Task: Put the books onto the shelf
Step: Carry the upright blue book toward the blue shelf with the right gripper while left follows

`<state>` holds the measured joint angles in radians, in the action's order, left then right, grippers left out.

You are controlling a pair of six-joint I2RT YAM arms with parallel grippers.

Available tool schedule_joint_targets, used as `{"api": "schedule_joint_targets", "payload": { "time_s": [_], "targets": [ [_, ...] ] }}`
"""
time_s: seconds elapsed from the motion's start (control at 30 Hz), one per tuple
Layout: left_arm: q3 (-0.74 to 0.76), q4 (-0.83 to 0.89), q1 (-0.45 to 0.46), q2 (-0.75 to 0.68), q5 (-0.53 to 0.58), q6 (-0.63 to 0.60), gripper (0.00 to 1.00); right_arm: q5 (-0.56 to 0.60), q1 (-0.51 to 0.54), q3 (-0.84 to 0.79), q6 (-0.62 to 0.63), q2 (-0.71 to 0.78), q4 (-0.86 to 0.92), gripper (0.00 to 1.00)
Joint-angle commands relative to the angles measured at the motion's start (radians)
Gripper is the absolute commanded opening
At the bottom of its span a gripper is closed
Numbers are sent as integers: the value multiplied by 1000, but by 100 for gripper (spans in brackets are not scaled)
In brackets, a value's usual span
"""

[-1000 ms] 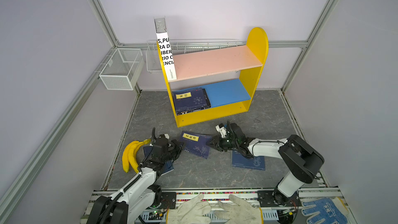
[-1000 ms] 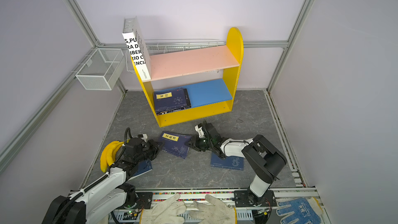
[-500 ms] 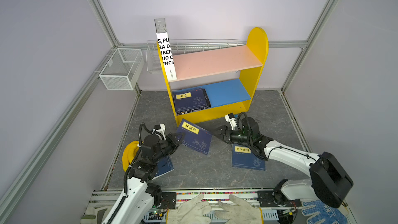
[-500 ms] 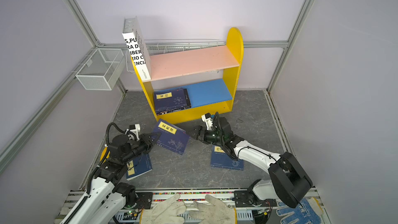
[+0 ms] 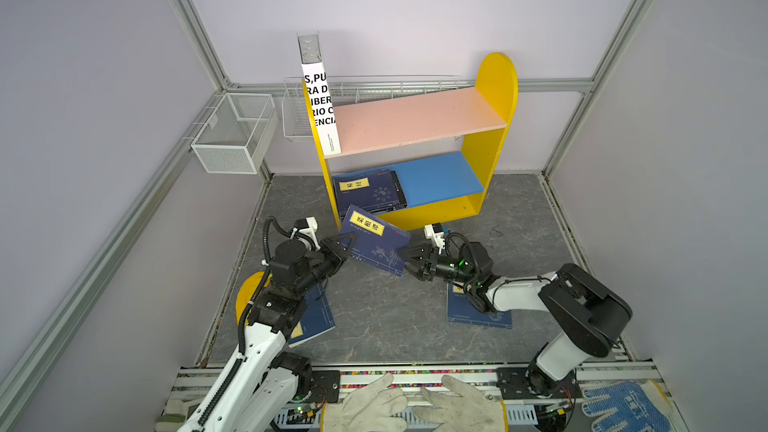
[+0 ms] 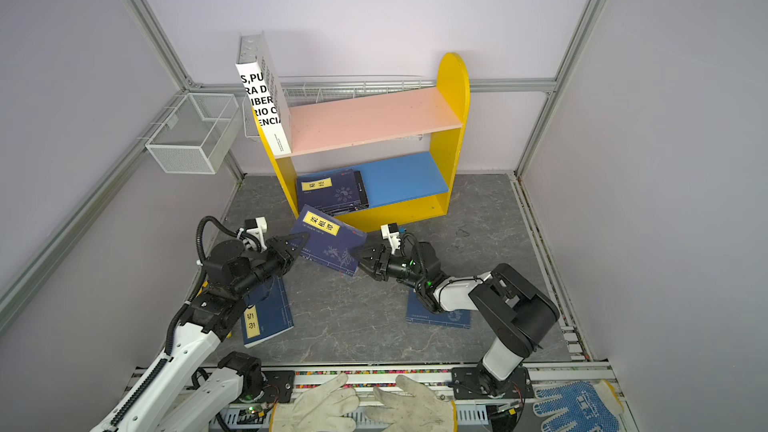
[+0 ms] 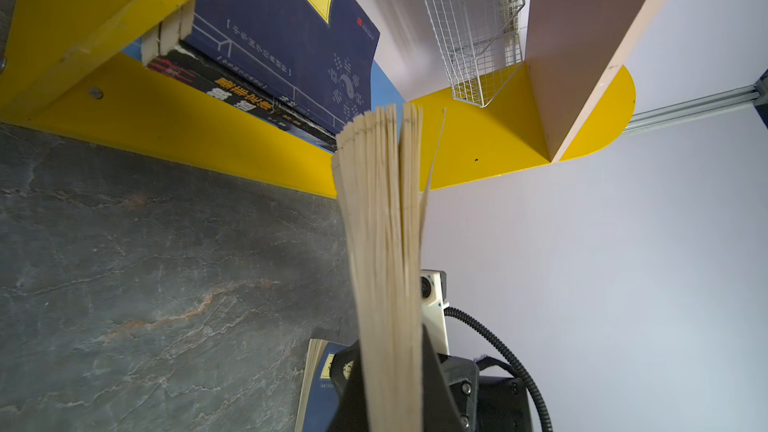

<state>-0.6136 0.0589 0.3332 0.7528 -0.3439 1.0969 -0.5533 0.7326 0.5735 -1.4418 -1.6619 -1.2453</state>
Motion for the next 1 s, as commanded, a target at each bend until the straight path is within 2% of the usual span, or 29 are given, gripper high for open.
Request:
{"api": "schedule_joint_targets", "payload": {
  "time_s": [0.0,0.17,0.23,0.27,0.33,0.37,0.57,0.67,0.7,0.8,0.83,0.9,0.97],
  "targets": [
    [-26,-88,4,-4,57,-41,0,29,29,17,-84,-6,-166,74],
    [-19,-189,4,40,90,-29,0,32,32,34,-86,-16,-159,70],
    [-15,-230,9,57,98,-22,0,30,33,52,-103,-33,-184,65],
    [-13,-247,11,63,103,-22,0,33,33,62,-110,-40,-187,61],
    [-14,-261,12,69,110,-22,0,38,25,88,-113,-56,-181,43],
    [-13,-265,13,68,116,-22,0,43,20,99,-119,-65,-182,38],
    [-7,-266,23,60,143,-22,0,37,8,168,-114,-78,-138,22],
    [-4,-262,24,55,130,-28,2,37,-6,164,-40,-46,-42,14],
    [-9,-246,24,54,124,-39,10,29,-13,163,-22,-33,-18,11],
    [-29,-190,20,47,88,-74,60,-38,-44,176,18,-5,35,10],
    [-39,-164,11,47,65,-85,69,-69,-56,182,32,4,53,9],
    [-54,-144,-13,56,-10,-95,79,-161,-78,204,52,8,69,9],
    [-67,-150,-51,87,-125,-76,82,-259,-101,230,32,-11,16,10]
  ]
}}
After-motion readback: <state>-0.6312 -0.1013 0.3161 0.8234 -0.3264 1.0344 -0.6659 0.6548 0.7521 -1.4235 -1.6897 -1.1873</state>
